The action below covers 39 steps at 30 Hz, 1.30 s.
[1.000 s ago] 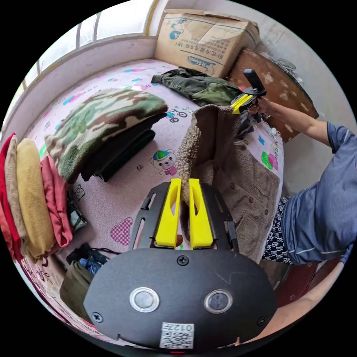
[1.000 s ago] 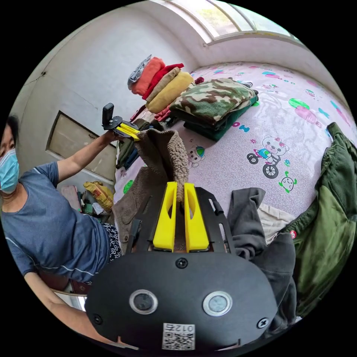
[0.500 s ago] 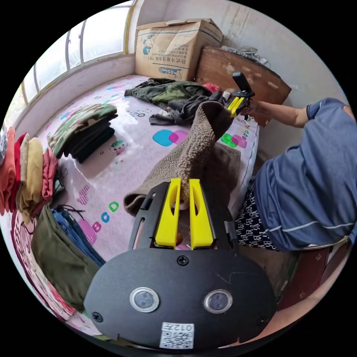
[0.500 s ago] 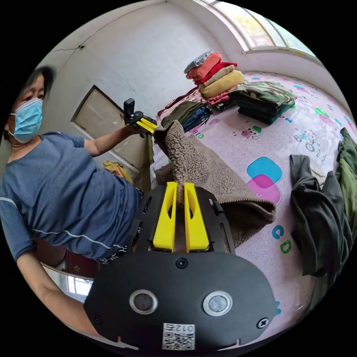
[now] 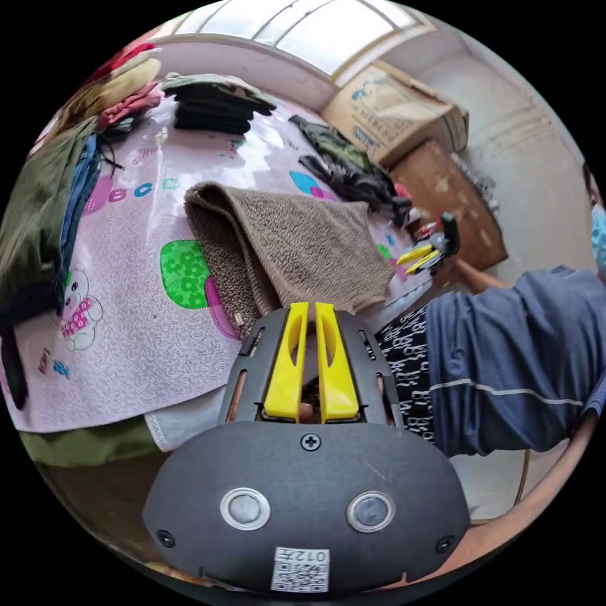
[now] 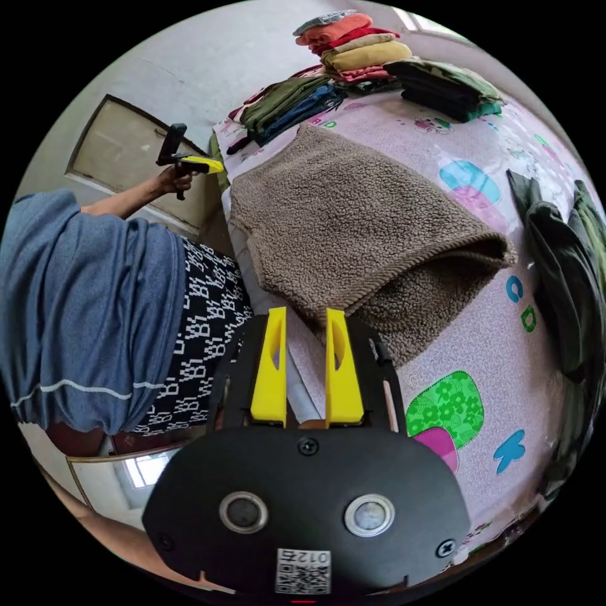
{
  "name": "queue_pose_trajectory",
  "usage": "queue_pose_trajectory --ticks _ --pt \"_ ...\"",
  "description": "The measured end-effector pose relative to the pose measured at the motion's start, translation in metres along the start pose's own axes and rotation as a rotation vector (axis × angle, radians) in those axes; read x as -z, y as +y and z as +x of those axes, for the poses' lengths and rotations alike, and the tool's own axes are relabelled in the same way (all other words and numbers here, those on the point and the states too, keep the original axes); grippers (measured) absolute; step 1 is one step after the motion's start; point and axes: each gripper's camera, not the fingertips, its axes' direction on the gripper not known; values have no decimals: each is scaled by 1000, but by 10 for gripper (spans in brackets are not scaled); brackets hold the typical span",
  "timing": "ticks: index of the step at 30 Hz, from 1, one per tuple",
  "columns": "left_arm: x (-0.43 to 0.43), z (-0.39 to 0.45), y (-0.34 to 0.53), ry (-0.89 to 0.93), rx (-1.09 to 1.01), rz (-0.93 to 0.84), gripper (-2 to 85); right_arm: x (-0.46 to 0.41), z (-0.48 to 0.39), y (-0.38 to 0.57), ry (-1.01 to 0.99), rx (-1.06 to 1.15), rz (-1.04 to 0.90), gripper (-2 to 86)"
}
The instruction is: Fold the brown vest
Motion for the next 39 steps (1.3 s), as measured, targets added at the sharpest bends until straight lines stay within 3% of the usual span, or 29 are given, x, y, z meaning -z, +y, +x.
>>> queue_pose_trajectory --ticks 4,6,10,14,19,24,28,33,35,39 --pt "30 9 9 -10 16 189 5 33 -30 -10 8 -52 264 27" --pt "18 28 -4 -61 -49 178 4 20 -46 -28 -53 -21 284 17" --pt "-60 62 -40 -148 -198 -86 2 -46 -73 -61 11 -25 90 6" --pt "-136 39 -28 -319 -162 -366 1 -101 -79 -57 212 -56 -98 1" --pt "-131 8 -23 -165 -14 -285 1 -94 -94 -64 157 -102 -101 -1" --pt "-87 14 -68 -258 -46 -116 3 -32 -95 -81 282 -140 81 -1" --pt "-107 -2 -137 -341 -102 -92 3 -7 -46 -109 399 -327 241 0" --pt "-153 -62 -178 -525 -2 -180 2 -33 18 -115 444 -546 145 -1" --pt "-166 -104 -172 -456 98 -224 1 -54 37 -105 393 -569 89 -2" --pt "-160 -141 -155 -252 220 -126 0 -54 40 -103 372 -584 89 -2"
